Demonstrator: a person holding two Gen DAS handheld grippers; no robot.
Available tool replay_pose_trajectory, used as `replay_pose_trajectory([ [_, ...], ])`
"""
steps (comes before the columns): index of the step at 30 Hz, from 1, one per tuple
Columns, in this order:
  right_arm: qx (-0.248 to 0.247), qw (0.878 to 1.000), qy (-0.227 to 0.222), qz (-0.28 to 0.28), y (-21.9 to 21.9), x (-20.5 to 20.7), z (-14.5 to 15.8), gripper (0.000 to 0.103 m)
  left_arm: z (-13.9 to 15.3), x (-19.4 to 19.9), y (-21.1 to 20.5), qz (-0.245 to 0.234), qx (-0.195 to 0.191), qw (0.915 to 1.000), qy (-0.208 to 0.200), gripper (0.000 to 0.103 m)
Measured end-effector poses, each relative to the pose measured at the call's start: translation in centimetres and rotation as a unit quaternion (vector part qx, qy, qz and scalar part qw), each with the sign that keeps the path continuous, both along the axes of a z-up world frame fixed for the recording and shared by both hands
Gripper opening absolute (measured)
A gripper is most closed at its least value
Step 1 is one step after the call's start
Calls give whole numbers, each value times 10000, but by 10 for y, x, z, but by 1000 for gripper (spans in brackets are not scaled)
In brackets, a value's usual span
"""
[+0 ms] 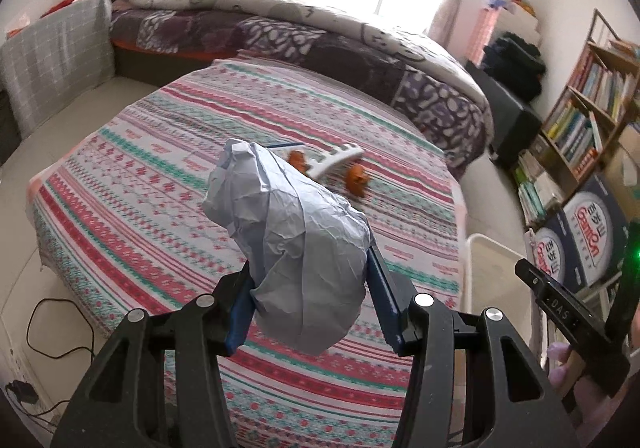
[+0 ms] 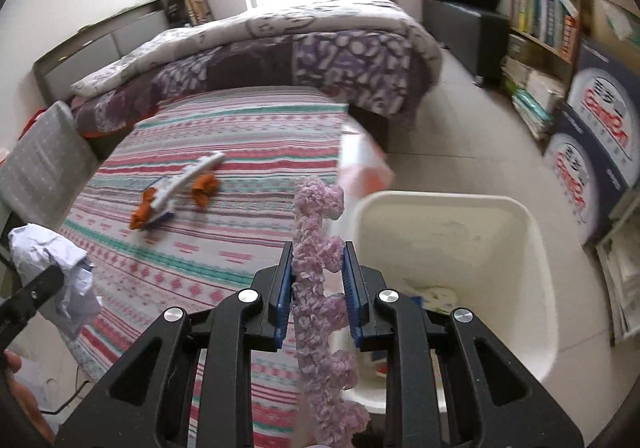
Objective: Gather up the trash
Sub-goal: 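Drop the pink strip into the white bin with the right tool while the left tool drops the plastic bag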
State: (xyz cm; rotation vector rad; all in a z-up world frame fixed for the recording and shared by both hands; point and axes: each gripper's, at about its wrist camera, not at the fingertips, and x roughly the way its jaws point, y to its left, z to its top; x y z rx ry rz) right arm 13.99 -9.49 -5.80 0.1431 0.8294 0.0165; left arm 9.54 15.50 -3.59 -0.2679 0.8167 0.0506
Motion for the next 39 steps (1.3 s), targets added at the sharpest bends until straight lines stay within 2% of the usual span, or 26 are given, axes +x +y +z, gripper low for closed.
replay_pose_trajectory([
  [15,31,9959,246,-875,-73,-11,-16,25,-4,8,-74,-795,215,9966,90,51],
  [22,109,9906,327,-1323,-107,-16,-22,52,-5,16,-118,-1239,238,9919,149,51],
  [25,82,9873,307,-1556,-121,-22,-21,78,-5,22,-136,-1407,218,9896,184,51],
  [27,65,9850,280,-1703,-131,-26,-21,85,-6,28,-151,-1530,175,9878,238,51],
  [33,155,9776,317,-2075,-164,-37,-24,91,-11,39,-186,-1798,154,9829,378,51],
  [39,186,9705,414,-2367,-190,-51,-31,92,-18,48,-215,-2030,120,9777,530,52],
])
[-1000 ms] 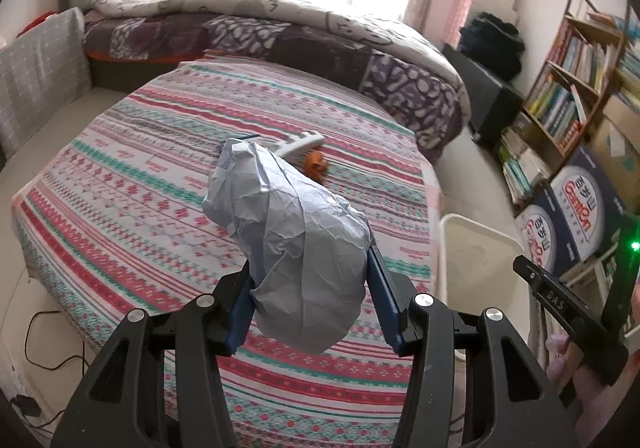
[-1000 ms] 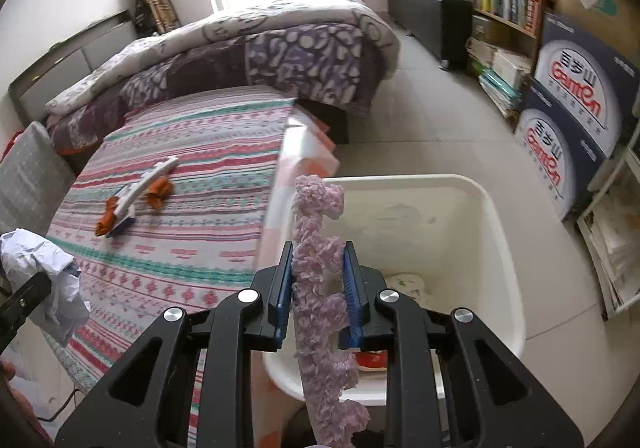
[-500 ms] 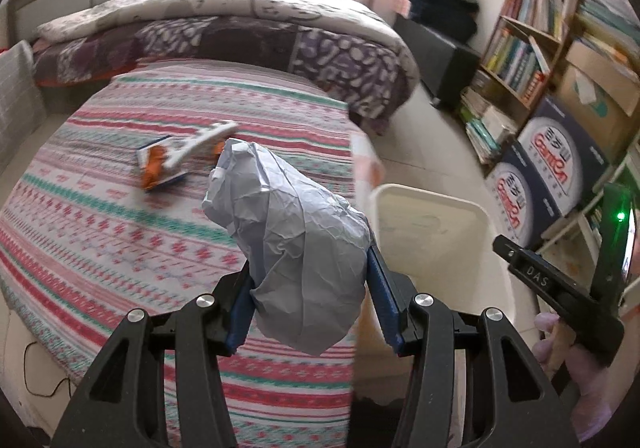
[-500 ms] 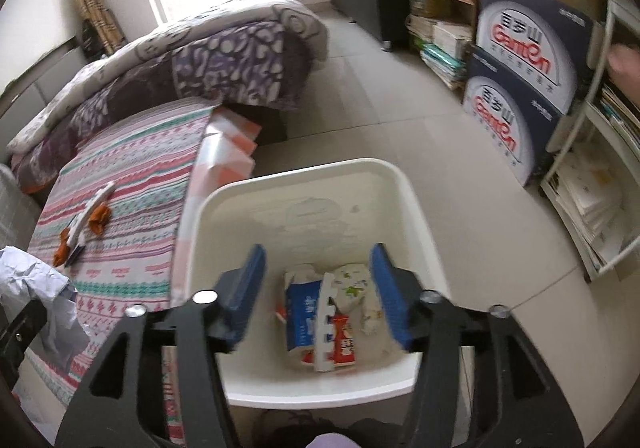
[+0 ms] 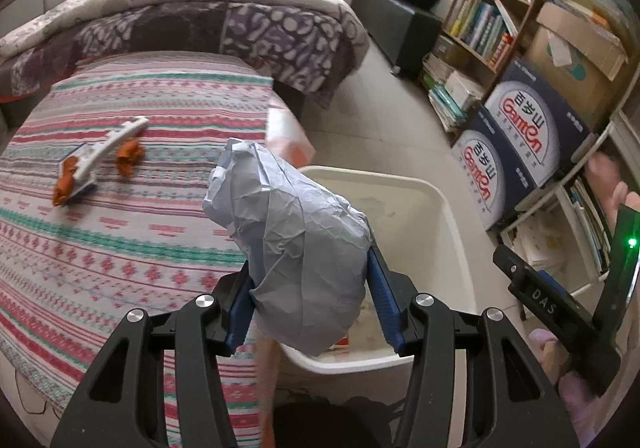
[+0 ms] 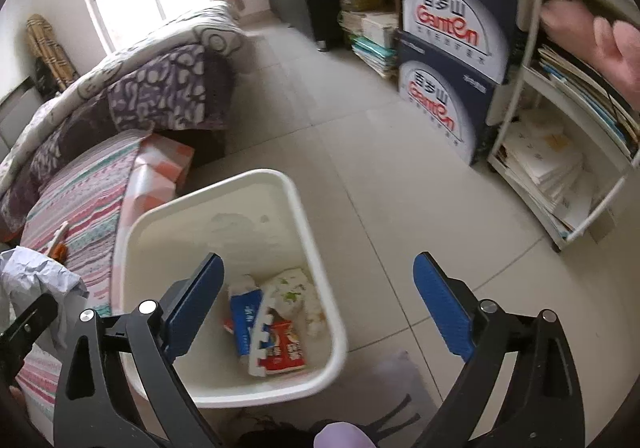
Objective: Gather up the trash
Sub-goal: 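Drop the pink strip into the white bin with the right tool while the left tool drops the plastic bag, then grasp an orange peel with the left tool while the right tool grasps the white plastic comb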
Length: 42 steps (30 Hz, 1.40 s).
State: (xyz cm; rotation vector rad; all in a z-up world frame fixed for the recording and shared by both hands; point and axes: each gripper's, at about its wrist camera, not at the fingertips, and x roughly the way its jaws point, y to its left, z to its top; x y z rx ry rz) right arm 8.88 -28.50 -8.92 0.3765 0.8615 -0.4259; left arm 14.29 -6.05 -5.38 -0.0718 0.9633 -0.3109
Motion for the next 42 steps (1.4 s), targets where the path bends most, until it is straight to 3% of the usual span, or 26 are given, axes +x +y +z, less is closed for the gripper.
replay_pose_trajectory([
  [7,116,9998,69,-154,-14,-4,-8,92,-7,7,-27,-246,-80,9995,161,56],
  [12,142,9998,105,-58,-9,1,-11,93,-8,13,-20,-114,-140,9997,187,68],
  [22,191,9994,205,218,13,17,-16,94,-10,52,69,1018,240,9944,151,68],
  [31,256,9979,365,469,37,35,-22,94,-20,86,181,1982,643,9780,139,68],
  [37,233,9969,391,636,54,46,-22,94,-36,100,224,2018,547,9774,325,66],
  [42,237,9956,487,759,68,54,-26,94,-46,112,239,2000,426,9780,423,58],
])
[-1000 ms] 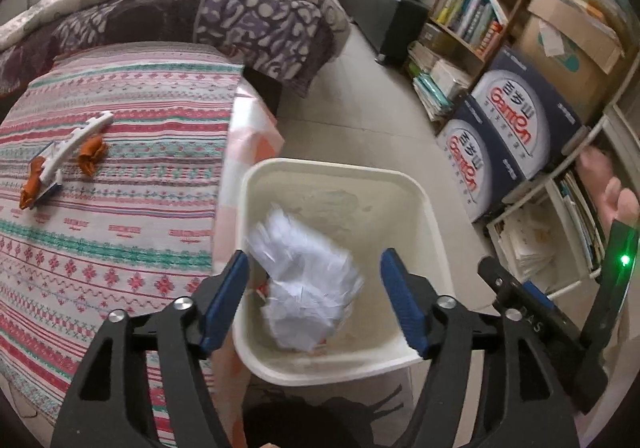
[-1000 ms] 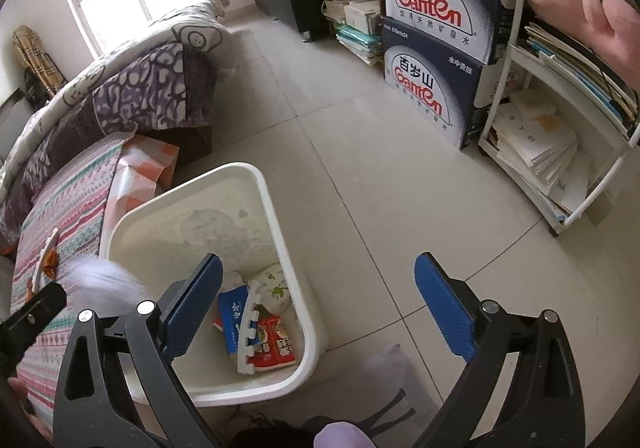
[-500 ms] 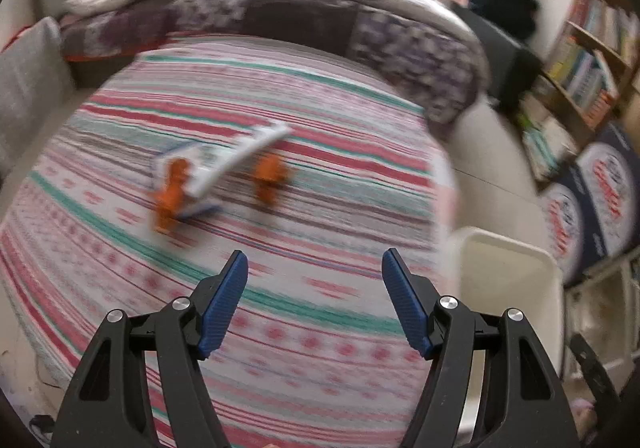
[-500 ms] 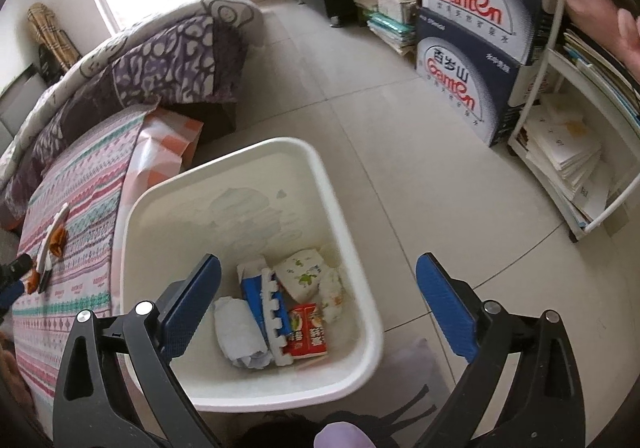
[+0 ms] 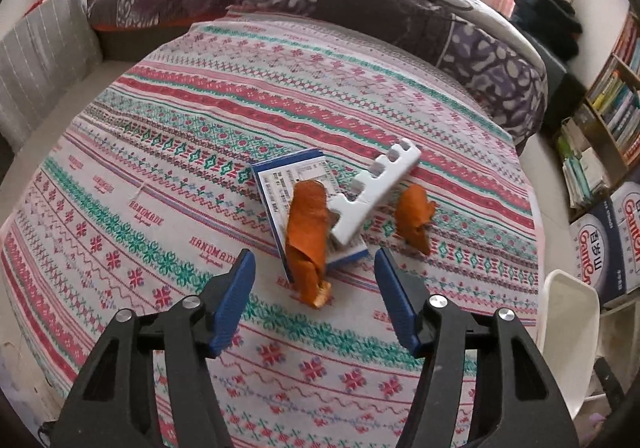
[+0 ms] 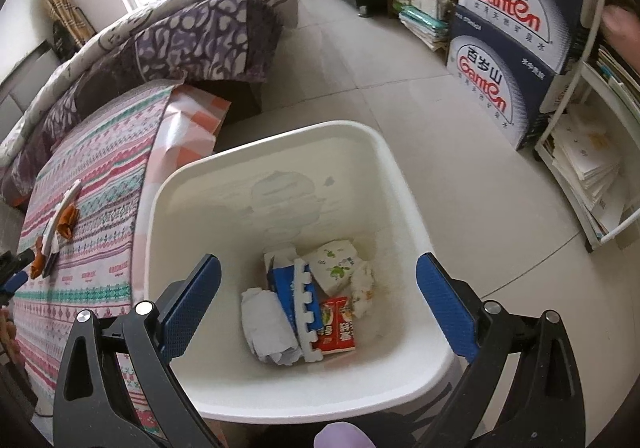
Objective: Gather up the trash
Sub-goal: 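Grasp an orange peel with the left tool while the right tool grasps the white plastic comb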
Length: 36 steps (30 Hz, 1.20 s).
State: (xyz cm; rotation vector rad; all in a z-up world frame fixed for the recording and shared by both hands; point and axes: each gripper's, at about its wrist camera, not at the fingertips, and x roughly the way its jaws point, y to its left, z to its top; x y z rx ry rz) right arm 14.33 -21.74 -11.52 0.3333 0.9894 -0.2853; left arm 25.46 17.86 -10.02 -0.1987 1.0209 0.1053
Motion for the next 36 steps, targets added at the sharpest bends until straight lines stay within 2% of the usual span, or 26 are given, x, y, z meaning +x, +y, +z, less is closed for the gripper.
replay_pose_trajectory([
  [5,-28,9999,48,159,15,8,0,94,-12,11,2,-99,15,9999,106,49],
  [7,-55,9997,59,243,23,11,1,94,-20,15,6,-119,-34,9997,197,39],
  [9,-101,9994,51,335,31,15,4,94,-24,16,10,-124,-101,9996,218,24],
  [14,-164,9981,22,600,57,27,9,94,-22,5,30,-25,-362,9993,80,22],
  [18,-11,9962,-14,875,88,49,15,94,-22,-12,49,73,-500,9987,4,22],
  [21,427,9938,-44,1023,118,77,23,94,-23,-29,62,165,-462,9988,-42,22],
  [23,1225,9872,-21,1020,139,101,26,94,-24,-41,73,233,-450,9987,-88,22],
  [24,1702,9801,72,1017,151,114,24,94,-24,-45,76,258,-453,9986,-96,22],
  [25,2097,9723,175,1022,163,124,22,89,-25,-49,80,282,-470,9984,-98,22],
  [27,3009,9475,453,978,190,147,11,81,-25,-57,89,339,-523,9980,-106,22],
  [29,3461,9318,678,858,212,163,1,74,-25,-65,97,384,-545,9977,-145,22],
  [31,3610,9255,798,825,234,173,-6,67,-23,-70,105,412,-572,9973,-190,22],
  [36,3656,9223,1154,488,273,189,-24,60,-23,-76,120,461,-762,9957,-253,22],
])
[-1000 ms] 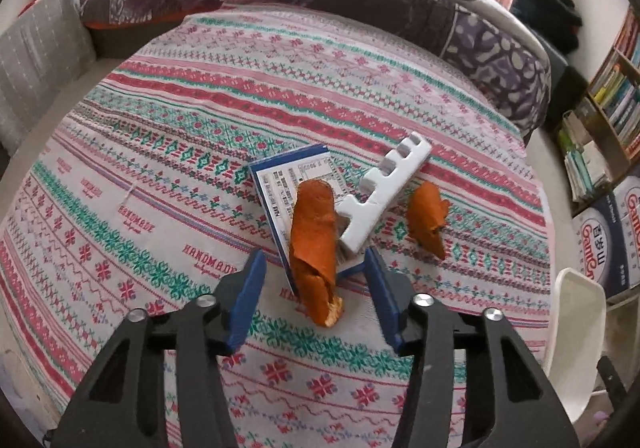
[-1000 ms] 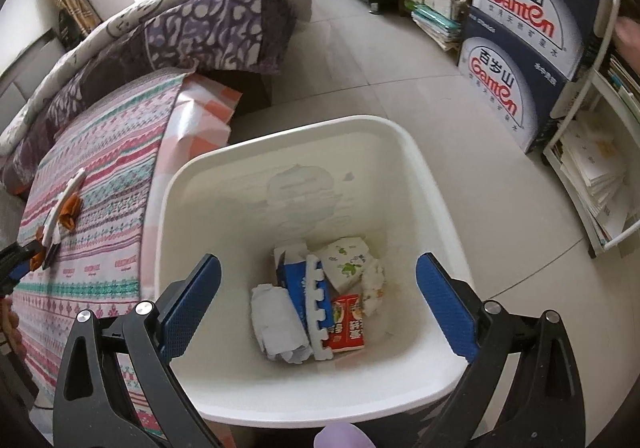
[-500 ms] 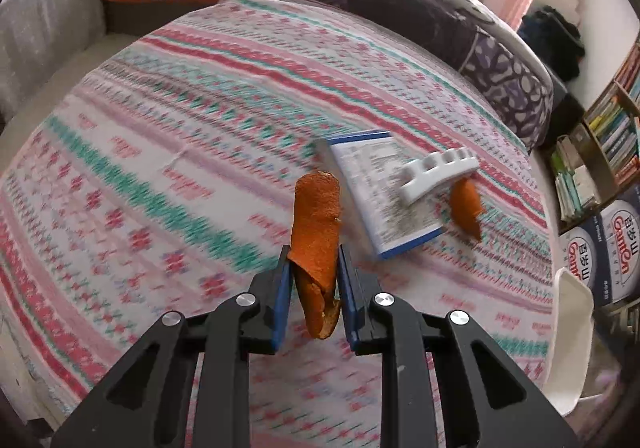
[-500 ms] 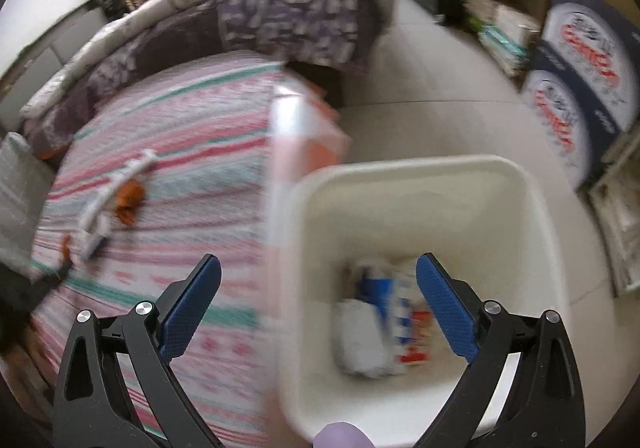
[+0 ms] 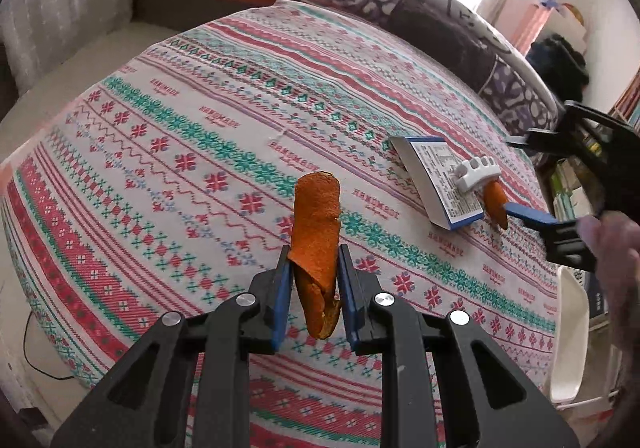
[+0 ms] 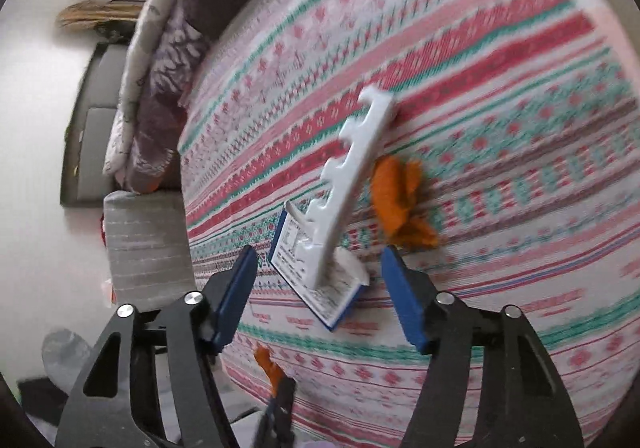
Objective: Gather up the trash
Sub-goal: 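Grasp an orange peel with the left tool while the right tool grasps the white plastic comb, then drop the white comb into the bin with the right tool while the left tool drops the orange peel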
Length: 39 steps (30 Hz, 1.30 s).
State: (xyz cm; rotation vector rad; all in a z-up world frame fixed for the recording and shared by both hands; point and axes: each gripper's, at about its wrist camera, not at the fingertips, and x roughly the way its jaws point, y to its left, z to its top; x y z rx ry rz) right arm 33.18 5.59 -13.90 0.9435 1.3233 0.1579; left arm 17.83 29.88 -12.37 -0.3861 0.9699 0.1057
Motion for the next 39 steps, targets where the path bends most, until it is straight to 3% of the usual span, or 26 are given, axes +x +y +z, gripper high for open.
replay_pose_trajectory([
  [8,-699,9971,112,-269,23,31,-13,57,-2,-8,12,23,-122,9999,-85,22],
  [10,-980,9950,28,-189,28,39,-9,36,-3,-11,15,63,-122,9999,-83,22],
  [13,-1222,9925,3,-8,28,44,-11,15,-2,-12,16,89,-95,9998,-118,22],
  [16,-1491,9883,-255,173,30,44,-6,11,0,-14,16,125,-70,9998,-138,22],
  [21,-1809,9771,-982,544,33,30,21,10,8,-19,18,219,-6,9996,-201,22],
  [29,-2309,9399,-2264,1100,33,-18,76,10,39,-29,10,361,148,9979,-514,22],
  [34,-2420,9256,-2613,1283,21,-53,91,10,60,-37,-3,341,292,9964,-718,22],
  [39,-2339,9215,-2776,1381,6,-90,99,10,77,-48,-20,312,359,9948,-902,22],
])
